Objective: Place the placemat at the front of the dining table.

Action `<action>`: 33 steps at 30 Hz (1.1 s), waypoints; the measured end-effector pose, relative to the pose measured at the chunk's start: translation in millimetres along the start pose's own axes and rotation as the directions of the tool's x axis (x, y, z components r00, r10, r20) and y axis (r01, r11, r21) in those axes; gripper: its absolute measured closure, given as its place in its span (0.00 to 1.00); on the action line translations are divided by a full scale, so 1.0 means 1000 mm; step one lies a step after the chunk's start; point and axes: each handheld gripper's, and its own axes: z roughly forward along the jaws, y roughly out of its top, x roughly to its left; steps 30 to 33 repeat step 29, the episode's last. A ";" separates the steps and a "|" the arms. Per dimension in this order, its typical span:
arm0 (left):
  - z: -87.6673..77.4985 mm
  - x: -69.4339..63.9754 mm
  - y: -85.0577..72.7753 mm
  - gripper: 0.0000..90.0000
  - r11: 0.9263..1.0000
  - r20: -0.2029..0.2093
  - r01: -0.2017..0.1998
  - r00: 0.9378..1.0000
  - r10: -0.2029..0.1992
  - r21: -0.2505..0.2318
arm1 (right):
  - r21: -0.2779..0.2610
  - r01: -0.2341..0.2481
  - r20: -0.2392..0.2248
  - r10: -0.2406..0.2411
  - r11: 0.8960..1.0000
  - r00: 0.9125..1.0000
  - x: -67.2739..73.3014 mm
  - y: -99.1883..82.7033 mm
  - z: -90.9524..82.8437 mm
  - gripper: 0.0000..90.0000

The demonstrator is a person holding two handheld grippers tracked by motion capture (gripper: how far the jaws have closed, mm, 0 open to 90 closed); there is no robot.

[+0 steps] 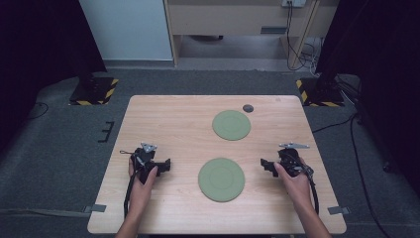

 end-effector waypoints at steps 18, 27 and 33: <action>0.000 0.000 0.000 0.00 1.000 -0.002 0.001 1.000 -0.001 0.000 | 0.021 0.090 0.140 -0.092 0.996 0.986 0.013 -0.010 0.019 0.05; 0.000 0.000 0.000 0.00 1.000 -0.003 0.002 1.000 -0.002 0.000 | -0.018 0.071 0.165 -0.067 0.997 0.984 0.000 -0.016 0.017 0.00; -0.001 0.000 -0.001 0.00 1.000 -0.004 0.003 1.000 -0.003 0.000 | -0.021 0.055 0.181 -0.051 0.998 0.982 0.000 -0.017 0.016 0.00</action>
